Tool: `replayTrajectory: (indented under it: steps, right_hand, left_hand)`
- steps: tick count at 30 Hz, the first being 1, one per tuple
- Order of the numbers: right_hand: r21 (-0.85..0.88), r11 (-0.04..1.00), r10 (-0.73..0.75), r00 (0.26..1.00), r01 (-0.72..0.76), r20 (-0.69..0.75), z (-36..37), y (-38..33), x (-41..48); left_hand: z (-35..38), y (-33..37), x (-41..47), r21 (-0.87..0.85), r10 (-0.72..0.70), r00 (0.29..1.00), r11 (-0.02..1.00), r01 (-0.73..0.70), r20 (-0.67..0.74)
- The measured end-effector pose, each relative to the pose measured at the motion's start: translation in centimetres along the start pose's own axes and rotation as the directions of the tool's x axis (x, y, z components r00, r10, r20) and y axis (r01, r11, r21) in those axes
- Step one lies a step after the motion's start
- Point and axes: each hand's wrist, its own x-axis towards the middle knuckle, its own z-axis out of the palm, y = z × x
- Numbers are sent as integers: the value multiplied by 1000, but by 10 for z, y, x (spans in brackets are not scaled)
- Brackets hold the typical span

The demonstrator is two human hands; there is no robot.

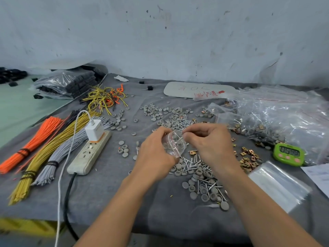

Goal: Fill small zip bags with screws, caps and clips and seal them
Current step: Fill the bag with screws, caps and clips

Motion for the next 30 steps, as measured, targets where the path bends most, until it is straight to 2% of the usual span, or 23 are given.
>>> replayTrajectory:
  steps: [4, 8, 10, 12, 15, 17, 20, 24, 30]
  right_hand:
    - [28, 999, -48, 993, 45, 107, 8, 4, 2]
    - [-73, 997, -44, 990, 35, -132, -3, 16, 14]
    - [-204, 978, 6, 990, -35, -142, -11, 22, 20]
    - [-415, 904, 99, 995, -99, -21, -11, 29, 21]
    - [-699, 711, 265, 950, -76, 167, 3, 38, 17]
    - [-796, 605, 310, 924, -12, 222, 13, 42, 17]
    - [-841, 539, 354, 893, 47, 277, 22, 43, 20]
    - [-818, 575, 321, 916, 14, 242, 22, 46, 19]
    - [-610, 784, 181, 982, -117, 45, 7, 38, 18]
  left_hand:
    - [3, 4, 3, -72, 9, 1000, 997, -8, 7]
    - [2, -2, 8, -199, -46, 997, 979, 34, -55]
    - [-1, -6, 12, -284, -97, 993, 956, 74, -69]
    - [-5, -9, 15, -370, -144, 988, 922, 112, -61]
    - [-10, -13, 18, -445, -179, 981, 886, 130, -71]
    - [-12, -13, 19, -448, -185, 979, 885, 127, -87]
    - [-15, -10, 19, -429, -175, 981, 895, 123, -83]
    - [-18, -4, 19, -332, -152, 986, 936, 120, -74]
    - [-18, 0, 14, -192, -123, 991, 975, 110, -60]
